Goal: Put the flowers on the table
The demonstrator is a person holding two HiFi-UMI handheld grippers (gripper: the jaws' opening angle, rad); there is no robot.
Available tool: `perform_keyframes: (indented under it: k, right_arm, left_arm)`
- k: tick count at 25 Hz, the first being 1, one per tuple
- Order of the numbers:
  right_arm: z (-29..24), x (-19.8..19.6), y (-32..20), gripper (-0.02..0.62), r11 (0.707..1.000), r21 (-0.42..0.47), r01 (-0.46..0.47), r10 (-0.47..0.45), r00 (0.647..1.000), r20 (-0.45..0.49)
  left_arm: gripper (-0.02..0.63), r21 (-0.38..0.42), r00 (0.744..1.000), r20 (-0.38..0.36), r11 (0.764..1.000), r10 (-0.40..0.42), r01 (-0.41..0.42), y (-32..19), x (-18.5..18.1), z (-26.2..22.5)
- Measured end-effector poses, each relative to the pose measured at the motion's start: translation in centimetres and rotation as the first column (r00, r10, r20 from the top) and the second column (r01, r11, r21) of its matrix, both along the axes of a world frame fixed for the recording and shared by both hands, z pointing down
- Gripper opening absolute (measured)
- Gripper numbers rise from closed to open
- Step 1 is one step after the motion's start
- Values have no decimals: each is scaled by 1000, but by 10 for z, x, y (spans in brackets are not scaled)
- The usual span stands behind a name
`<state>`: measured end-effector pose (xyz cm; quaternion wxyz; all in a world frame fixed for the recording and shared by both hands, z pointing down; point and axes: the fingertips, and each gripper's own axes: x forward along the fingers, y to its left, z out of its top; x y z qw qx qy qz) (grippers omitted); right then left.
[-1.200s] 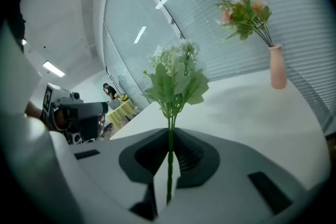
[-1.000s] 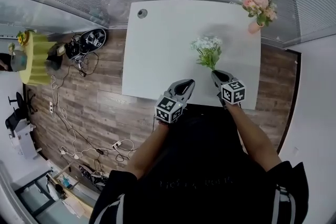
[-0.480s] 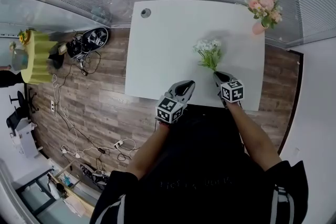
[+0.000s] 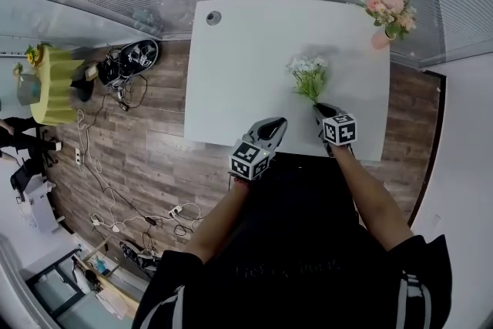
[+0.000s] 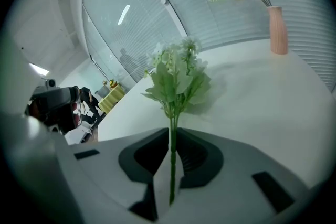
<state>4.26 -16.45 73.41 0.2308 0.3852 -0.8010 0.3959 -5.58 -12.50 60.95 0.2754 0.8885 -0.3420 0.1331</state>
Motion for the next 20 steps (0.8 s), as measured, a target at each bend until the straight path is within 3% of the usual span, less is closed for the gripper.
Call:
perform_keyframes:
  k: [4, 8, 12, 20]
  right_arm:
    - [5, 2, 3, 46, 1000, -26, -9, 8, 1000, -15]
    - [2, 4, 5, 46, 1000, -15, -15, 15, 1000, -17]
    - [-5, 8, 3, 46, 1000, 9, -16, 16, 1000, -18]
    - [-62, -3, 5, 40, 966, 237, 101, -101, 995, -9]
  left_arm:
    - [26, -34, 1000, -19, 999, 11, -11, -2, 7, 5]
    - [26, 8, 1000, 1, 1000, 19, -19, -8, 13, 1]
    - [26, 2, 1000, -8, 1000, 26, -26, -11, 17, 3]
    - [26, 12, 1000, -15, 1000, 18, -18, -8, 16, -1]
